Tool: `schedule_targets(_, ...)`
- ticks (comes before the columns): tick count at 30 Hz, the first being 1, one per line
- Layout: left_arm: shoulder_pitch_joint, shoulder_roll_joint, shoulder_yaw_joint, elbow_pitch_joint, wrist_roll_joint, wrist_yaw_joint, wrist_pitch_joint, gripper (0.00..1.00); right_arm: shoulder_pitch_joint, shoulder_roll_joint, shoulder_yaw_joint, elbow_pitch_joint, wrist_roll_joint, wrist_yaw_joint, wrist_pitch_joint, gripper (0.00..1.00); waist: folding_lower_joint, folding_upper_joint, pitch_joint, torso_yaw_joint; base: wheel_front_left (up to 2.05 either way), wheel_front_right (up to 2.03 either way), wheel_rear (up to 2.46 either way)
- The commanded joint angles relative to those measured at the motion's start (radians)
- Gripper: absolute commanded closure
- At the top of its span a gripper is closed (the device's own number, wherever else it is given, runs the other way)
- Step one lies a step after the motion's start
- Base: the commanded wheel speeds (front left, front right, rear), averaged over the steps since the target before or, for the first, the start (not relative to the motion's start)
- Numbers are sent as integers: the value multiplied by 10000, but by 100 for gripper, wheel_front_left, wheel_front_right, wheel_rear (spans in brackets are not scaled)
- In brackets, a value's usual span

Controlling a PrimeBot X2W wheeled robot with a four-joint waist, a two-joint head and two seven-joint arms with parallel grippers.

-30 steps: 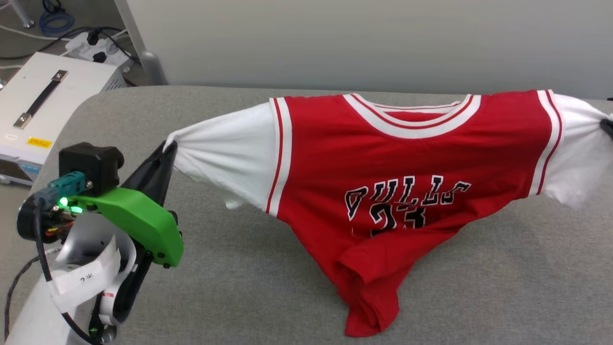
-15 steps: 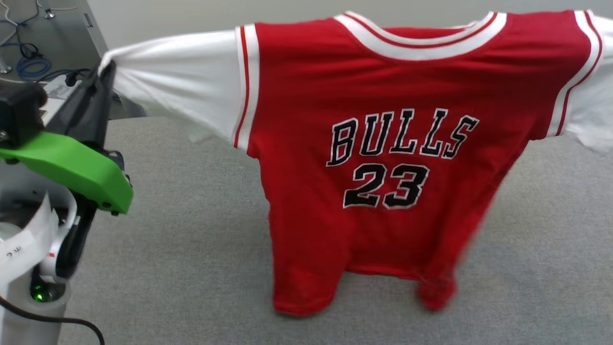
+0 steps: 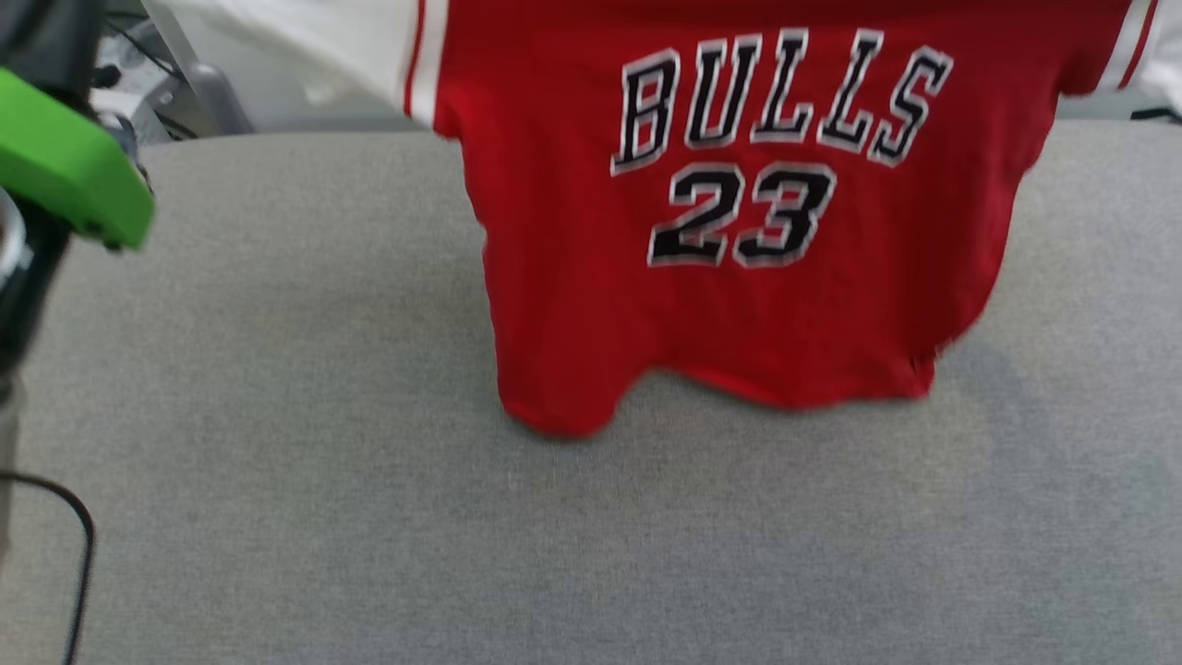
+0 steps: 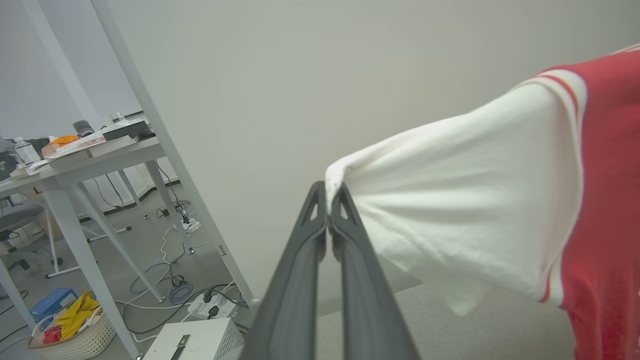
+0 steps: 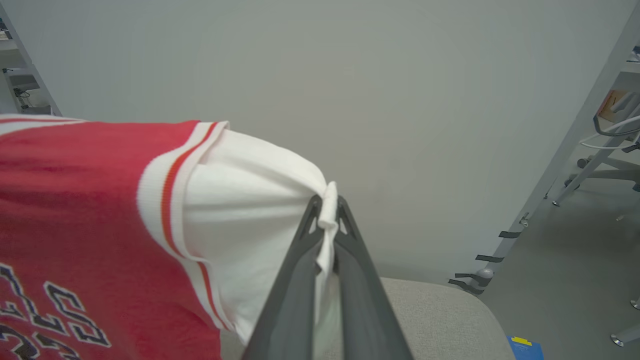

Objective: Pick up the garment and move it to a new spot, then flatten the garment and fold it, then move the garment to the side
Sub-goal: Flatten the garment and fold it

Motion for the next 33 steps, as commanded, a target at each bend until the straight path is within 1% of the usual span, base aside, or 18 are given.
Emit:
schedule_targets(1, -692, 202, 35, 348, 24, -135, 6, 100, -483, -193, 44, 212, -170, -19, -214, 100, 0, 0, 1136, 3, 0, 0, 0)
schedule_targets(4, -2045, 356, -182, 1036, 156, -468, -27, 100, -1509, -283, 361, 750, -413, -19, -553, 100, 0, 0, 1882, -4, 0, 0, 0)
schedule_targets(7, -3648, 368, -536, 1903, 371, -721, -178, 100, -2801, -252, 529, 1523, -683, -19, -1031, 100, 0, 0, 2653, 17, 0, 0, 0)
schedule_targets(9, -4732, 246, -864, 2612, 556, -834, -316, 100, -3606, -222, 611, 2049, -940, -19, -1467, 100, 0, 0, 3120, 89, 0, 0, 0)
schedule_targets(10, -5823, 93, -1232, 3405, 802, -924, -517, 100, -4352, -130, 706, 2669, -1202, -19, -1944, 100, 0, 0, 3540, 123, 0, 0, 0)
schedule_targets(13, -7282, -96, -1673, 4564, 1189, -1006, -1000, 100, -5329, 27, 938, 3519, -1653, -19, -2709, 100, 0, 0, 4062, 118, 0, 0, 0)
schedule_targets(16, -8503, -288, -1923, 5651, 1545, -1040, -1823, 100, -6306, 285, 1129, 4366, -2026, -19, -3570, 100, 0, 0, 4500, 85, 0, 0, 0)
schedule_targets(20, -9610, -505, -2188, 6914, 1842, -1067, -2760, 100, -7409, 501, 1223, 5464, -2554, -19, -4694, 100, 0, 0, 4871, 39, 0, 0, 0)
schedule_targets(25, -10601, -838, -2294, 8282, 2113, -971, -4016, 100, -8427, 891, 962, 6795, -3067, -19, -5929, 100, 0, 0, 5119, 26, 0, 0, 0)
schedule_targets(30, -10696, -1160, -2480, 9451, 2193, -963, -5200, 100, -8510, 1159, 1340, 7556, -3121, -19, -6437, 100, 0, 0, 5155, 83, 0, 0, 0)
schedule_targets(33, -10358, -1366, -2619, 10072, 2080, -1004, -5742, 100, -8304, 1214, 1540, 7878, -2798, -19, -6642, 100, 0, 0, 5130, 171, 0, 0, 0)
